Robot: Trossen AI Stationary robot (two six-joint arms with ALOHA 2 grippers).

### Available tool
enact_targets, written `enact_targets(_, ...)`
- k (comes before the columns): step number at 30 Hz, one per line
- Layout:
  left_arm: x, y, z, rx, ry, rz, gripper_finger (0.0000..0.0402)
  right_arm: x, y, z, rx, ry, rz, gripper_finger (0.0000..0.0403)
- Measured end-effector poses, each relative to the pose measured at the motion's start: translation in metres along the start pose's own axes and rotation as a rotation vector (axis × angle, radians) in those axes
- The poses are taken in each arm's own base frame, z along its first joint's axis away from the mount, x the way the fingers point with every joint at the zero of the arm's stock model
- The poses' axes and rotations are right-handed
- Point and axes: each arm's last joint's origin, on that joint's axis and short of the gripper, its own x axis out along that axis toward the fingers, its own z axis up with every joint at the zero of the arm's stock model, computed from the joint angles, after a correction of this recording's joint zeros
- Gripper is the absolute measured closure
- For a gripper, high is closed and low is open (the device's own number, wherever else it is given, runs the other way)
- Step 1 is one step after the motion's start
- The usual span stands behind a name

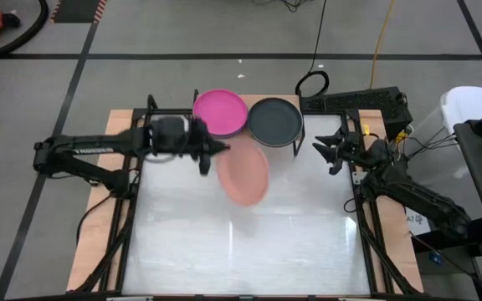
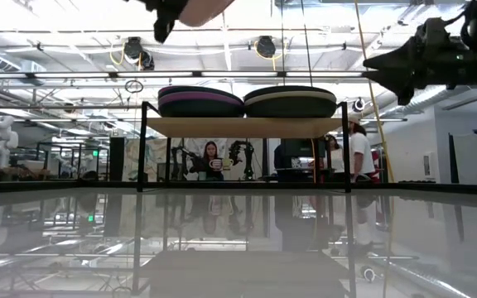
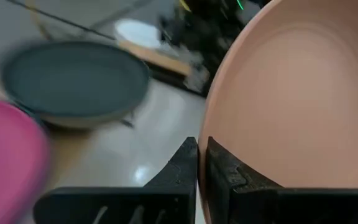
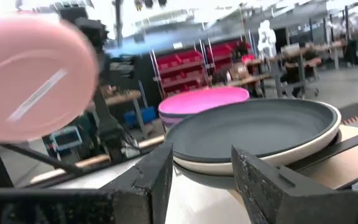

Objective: Place and stack plates onto a shelf
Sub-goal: Stack the orange plate on top of the black plate on the shelf

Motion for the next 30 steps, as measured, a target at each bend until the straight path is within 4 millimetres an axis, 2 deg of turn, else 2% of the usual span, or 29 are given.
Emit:
enact_targets(3,-0.011,0.014,0.029,-0.001,-0.047,0.068,0.0391,-0.002,0.001,0.0,0.002,-0.069,0.023,0.0259)
enact_targets(7,-0.014,0.035,0.056,-0.032,-0.051,0.156,0.0391,-0.002,0.002,0.003,-0.004,-0.108,0.035,0.0259)
enact_targets(11,-0.002,0.052,0.082,-0.051,-0.037,0.18,0.0391,-0.002,0.002,0.003,-0.004,-0.11,0.036,0.0259)
enact_targets(14,0.016,0.065,0.094,-0.054,0.016,0.207,0.0391,-0.002,0.002,0.003,-0.006,-0.108,0.039,0.0259)
enact_targets(23,0.08,0.113,0.105,-0.126,0.161,0.183,0.0391,-0.002,0.004,0.002,-0.014,-0.08,0.104,0.0259)
enact_targets(30,0.105,0.143,0.113,-0.167,0.151,0.203,0.0391,-0.002,0.005,0.002,-0.021,-0.071,0.132,0.0259)
